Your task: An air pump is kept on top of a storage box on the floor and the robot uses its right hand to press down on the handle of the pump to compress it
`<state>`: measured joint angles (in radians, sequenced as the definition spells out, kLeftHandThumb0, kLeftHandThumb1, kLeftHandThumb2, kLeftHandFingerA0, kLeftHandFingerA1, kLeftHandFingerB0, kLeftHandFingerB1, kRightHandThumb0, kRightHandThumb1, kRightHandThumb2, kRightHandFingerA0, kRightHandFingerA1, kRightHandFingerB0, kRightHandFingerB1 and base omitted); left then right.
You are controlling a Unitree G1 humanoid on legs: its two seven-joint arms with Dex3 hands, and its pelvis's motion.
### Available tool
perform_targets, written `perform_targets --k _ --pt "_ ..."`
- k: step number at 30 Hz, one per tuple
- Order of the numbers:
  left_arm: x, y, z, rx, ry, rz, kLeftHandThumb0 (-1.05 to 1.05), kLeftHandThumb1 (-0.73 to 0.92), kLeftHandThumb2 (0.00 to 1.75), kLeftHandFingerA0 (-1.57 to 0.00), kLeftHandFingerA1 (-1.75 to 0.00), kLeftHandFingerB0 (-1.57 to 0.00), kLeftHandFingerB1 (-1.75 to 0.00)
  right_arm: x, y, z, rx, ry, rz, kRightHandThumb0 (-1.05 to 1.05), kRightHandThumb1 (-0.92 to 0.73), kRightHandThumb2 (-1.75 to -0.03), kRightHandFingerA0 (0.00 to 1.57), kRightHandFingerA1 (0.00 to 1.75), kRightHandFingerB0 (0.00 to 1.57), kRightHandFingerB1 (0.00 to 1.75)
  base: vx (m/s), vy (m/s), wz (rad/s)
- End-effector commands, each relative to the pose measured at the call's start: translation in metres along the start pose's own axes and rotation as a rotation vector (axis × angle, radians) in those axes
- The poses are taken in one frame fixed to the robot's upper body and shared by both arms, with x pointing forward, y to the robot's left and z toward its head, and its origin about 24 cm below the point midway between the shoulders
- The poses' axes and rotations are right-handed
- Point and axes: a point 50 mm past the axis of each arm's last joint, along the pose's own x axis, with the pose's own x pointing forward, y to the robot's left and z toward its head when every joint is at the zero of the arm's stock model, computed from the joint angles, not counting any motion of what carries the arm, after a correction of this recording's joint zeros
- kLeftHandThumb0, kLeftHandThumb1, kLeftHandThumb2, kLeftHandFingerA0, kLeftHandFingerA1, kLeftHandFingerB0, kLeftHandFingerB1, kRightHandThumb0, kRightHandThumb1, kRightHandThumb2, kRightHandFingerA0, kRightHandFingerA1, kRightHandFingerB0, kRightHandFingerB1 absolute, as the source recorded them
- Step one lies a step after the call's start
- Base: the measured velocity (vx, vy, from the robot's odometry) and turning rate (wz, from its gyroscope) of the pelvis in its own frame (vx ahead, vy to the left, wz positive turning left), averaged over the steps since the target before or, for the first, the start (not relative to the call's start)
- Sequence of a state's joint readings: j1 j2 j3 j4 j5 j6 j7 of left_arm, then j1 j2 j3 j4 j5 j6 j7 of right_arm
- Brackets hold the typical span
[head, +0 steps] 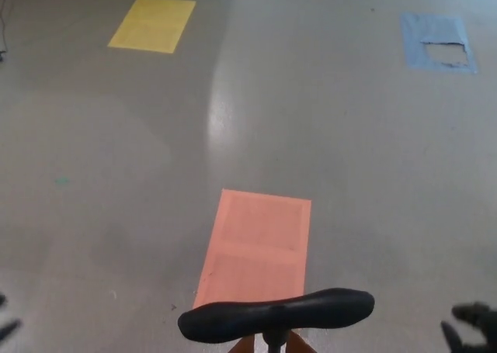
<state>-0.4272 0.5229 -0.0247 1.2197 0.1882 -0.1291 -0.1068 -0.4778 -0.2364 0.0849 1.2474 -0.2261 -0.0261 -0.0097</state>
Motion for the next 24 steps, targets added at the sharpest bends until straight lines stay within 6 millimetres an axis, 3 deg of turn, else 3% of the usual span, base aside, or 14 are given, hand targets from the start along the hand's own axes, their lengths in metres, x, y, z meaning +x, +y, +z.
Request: perform_targets --k 1,2,7,8,13,14,15,16,17,18,19,20,22,24 --pt "-0.002 0.011 -0.002 0.012 -0.023 -0.015 -0.57 0.6 0.59 -0.41 -0.54 -0.43 -0.36 -0.001 -0.015 0.004 0.177 -0.096 -0.144 -0.56 -0.86 -0.65 0.36 0.36 0.28 0.3 0.0 0.0 0.0" --pt "-0.002 0.012 -0.002 0.024 -0.021 -0.012 -0.58 0.61 0.59 -0.4 -0.53 -0.41 -0.36 -0.002 -0.019 0.01 0.269 -0.15 -0.207 -0.58 -0.85 -0.65 0.43 0.35 0.28 0.31 0.0 0.0 0.0" --pt "-0.002 0.015 -0.001 0.016 -0.022 -0.009 -0.57 0.61 0.59 -0.41 -0.53 -0.39 -0.36 -0.008 -0.04 0.032 0.487 -0.309 -0.382 -0.52 -0.8 -0.64 0.44 0.37 0.31 0.32 0.0 0.0 0.0" --pt "-0.002 0.015 -0.001 0.02 -0.017 -0.009 -0.58 0.62 0.59 -0.43 -0.52 -0.37 -0.35 -0.011 -0.049 0.039 0.541 -0.376 -0.437 -0.53 -0.81 -0.64 0.32 0.33 0.28 0.31 0.0 0.0 0.0" --pt "-0.002 0.015 -0.002 0.015 -0.015 -0.012 -0.57 0.61 0.59 -0.43 -0.52 -0.36 -0.34 -0.03 -0.077 0.065 0.711 -0.651 -0.585 -0.6 -0.85 -0.66 0.25 0.32 0.24 0.3 0.0 0.0 0.0" --pt "-0.002 0.014 -0.003 0.011 -0.014 -0.012 -0.57 0.59 0.59 -0.49 -0.56 -0.37 -0.34 -0.036 -0.08 0.072 0.731 -0.712 -0.61 -0.83 -0.89 -0.67 0.26 0.34 0.24 0.34 0.0 0.0 0.0" --pt "-0.002 0.014 -0.004 0.009 -0.013 -0.013 -0.57 0.59 0.59 -0.49 -0.56 -0.37 -0.34 -0.039 -0.081 0.074 0.74 -0.738 -0.621 -0.83 -0.89 -0.67 0.26 0.34 0.24 0.34 0.0 0.0 0.0" --pt "-0.003 0.015 -0.005 0.01 -0.015 -0.013 -0.56 0.6 0.59 -0.47 -0.55 -0.37 -0.33 -0.052 -0.084 0.087 0.73 -0.839 -0.668 -0.7 -0.89 -0.67 0.29 0.33 0.22 0.28 0.0 0.0 0.0" --pt "-0.003 0.015 -0.005 0.01 -0.015 -0.013 -0.56 0.6 0.59 -0.47 -0.55 -0.37 -0.33 -0.057 -0.085 0.09 0.728 -0.868 -0.681 -0.7 -0.89 -0.67 0.29 0.33 0.22 0.28 0.0 0.0 0.0" --pt "-0.003 0.015 -0.003 0.01 -0.019 -0.014 -0.63 0.49 0.84 -0.4 -0.59 -0.3 -0.46 -0.086 -0.097 0.112 0.705 -1.058 -0.761 -0.64 -0.91 -0.67 0.25 0.32 0.19 0.29 0.0 0.0 0.0" --pt "-0.002 0.015 -0.002 0.014 -0.021 -0.015 -0.58 0.61 0.59 -0.44 -0.51 -0.36 -0.33 -0.105 -0.102 0.123 0.712 -1.173 -0.785 -0.63 -0.87 -0.66 0.21 0.31 0.18 0.28 0.0 0.0 0.0" --pt "-0.002 0.015 -0.002 0.019 -0.021 -0.015 -0.58 0.61 0.59 -0.44 -0.51 -0.36 -0.33 -0.112 -0.104 0.127 0.732 -1.224 -0.774 -0.63 -0.87 -0.66 0.21 0.31 0.18 0.28 0.0 0.0 0.0" --pt "-0.002 0.017 -0.001 0.013 -0.019 -0.009 -0.59 0.61 0.59 -0.46 -0.54 -0.35 -0.35 -0.144 -0.115 0.146 0.641 -1.36 -0.83 -0.67 -0.92 -0.69 0.22 0.3 0.16 0.28 0.0 0.0 0.0" --pt "-0.002 0.018 -0.002 -0.001 -0.014 -0.007 -0.59 0.61 0.59 -0.44 -0.53 -0.35 -0.34 -0.195 -0.123 0.167 0.579 -1.569 -0.879 -0.71 -0.89 -0.66 0.26 0.3 0.19 0.28 0.0 0.0 0.0"
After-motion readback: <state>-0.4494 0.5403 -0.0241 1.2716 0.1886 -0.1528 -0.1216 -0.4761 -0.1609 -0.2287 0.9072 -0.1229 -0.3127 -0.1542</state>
